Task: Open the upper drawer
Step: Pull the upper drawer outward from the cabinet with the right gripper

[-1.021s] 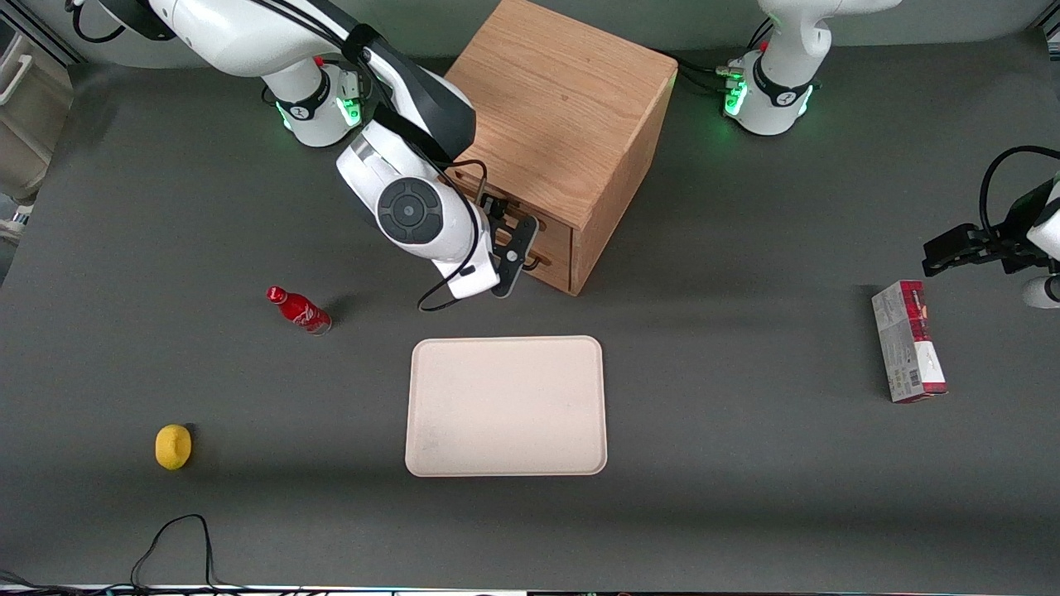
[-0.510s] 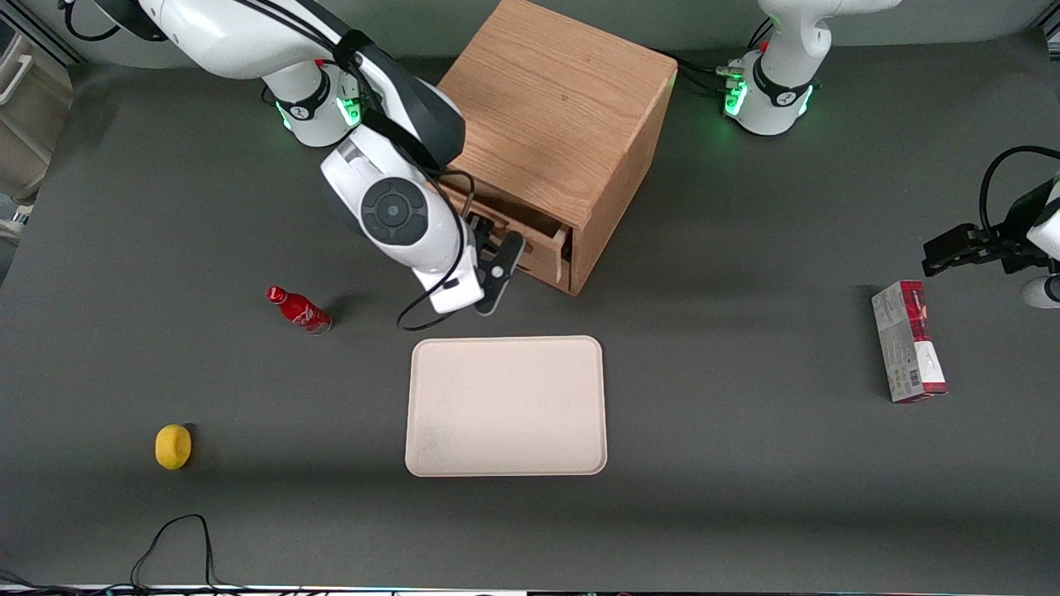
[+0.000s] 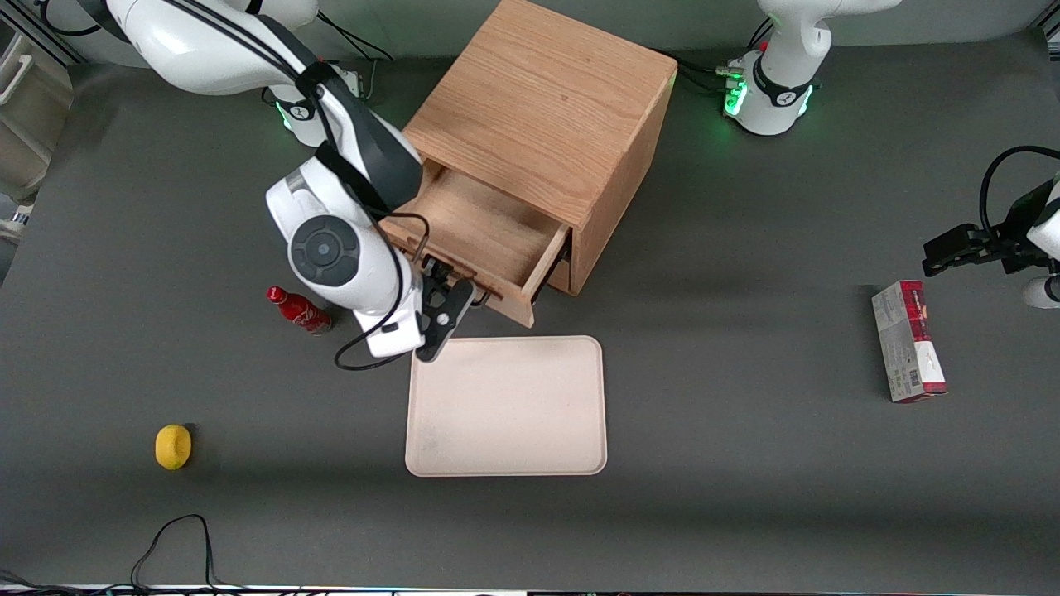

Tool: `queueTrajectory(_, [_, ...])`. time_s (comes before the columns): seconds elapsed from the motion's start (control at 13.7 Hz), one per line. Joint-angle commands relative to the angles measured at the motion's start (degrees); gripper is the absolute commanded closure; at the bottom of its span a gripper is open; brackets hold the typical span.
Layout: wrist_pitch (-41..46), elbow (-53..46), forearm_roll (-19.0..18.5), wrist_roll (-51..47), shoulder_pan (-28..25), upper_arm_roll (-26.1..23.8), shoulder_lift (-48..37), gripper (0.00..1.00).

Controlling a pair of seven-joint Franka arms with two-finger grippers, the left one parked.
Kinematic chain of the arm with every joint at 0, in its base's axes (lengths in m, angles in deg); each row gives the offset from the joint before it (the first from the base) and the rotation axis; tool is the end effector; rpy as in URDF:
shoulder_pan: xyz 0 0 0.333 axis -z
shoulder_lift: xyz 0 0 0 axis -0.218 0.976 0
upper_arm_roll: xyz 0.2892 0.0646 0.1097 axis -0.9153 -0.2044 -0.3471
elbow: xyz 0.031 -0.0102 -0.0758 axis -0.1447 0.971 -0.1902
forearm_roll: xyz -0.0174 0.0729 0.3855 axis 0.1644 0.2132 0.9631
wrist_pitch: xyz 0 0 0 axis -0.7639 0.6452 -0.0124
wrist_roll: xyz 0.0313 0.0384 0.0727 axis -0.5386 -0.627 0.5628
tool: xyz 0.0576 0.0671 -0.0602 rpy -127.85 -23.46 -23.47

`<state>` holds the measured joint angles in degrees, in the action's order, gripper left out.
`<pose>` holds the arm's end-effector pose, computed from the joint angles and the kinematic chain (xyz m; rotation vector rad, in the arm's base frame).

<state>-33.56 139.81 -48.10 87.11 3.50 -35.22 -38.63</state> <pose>0.6111 0.3220 0.3939 -2.6642 -1.4445 0.1519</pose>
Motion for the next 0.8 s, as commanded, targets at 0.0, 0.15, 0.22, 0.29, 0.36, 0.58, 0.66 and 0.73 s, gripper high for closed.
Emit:
queueTrajectory(0.0, [0.3,-3.3,-0.9,2.6,0.0,1.9,2.2,0.00])
queueTrajectory(0.15, [0.3,-4.3,-0.9,2.2,0.0,2.5,2.4,0.00])
queueTrajectory(0.22, [0.3,-5.4,-0.9,1.7,0.0,3.0,3.0,0.00])
queueTrajectory(0.29, [0.3,-6.0,-0.9,1.8,0.0,3.3,3.0,0.00])
queueTrajectory(0.36, [0.3,-6.4,-0.9,1.8,0.1,3.6,3.2,0.00])
queueTrajectory(0.58, [0.9,-8.7,-0.8,2.2,0.1,4.2,3.0,0.00])
queueTrajectory(0.66, [1.1,-9.2,-0.6,2.0,0.4,4.2,2.2,0.00])
queueTrajectory(0.73, [2.1,-9.2,-0.4,1.6,0.6,4.2,1.3,0.00])
